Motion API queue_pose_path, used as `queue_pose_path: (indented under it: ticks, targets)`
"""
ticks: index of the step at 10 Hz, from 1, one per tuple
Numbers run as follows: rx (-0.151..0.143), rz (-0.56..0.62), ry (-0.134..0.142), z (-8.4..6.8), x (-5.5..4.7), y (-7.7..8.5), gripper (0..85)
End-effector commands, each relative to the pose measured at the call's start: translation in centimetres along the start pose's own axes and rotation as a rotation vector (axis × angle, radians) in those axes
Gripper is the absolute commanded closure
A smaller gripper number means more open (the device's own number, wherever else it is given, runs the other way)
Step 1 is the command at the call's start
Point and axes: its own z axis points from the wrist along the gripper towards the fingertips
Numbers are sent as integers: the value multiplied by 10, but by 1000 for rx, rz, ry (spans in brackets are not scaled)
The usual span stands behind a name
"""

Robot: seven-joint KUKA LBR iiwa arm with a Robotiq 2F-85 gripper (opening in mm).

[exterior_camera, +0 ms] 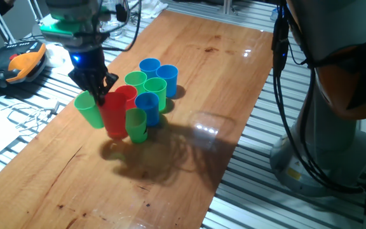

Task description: Stack the cups

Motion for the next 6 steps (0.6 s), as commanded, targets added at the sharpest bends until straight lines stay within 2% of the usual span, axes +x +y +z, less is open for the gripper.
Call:
queue_pose_path:
  ticks: [1, 3, 5, 6]
  targets:
    - [7, -3, -12, -3, -4, -1, 850]
    - [26, -29, -14, -14, -21, -1, 850]
    - [32, -38, -38, -12, -33, -4, 850]
    - [30, -43, -38, -9, -38, -4, 850]
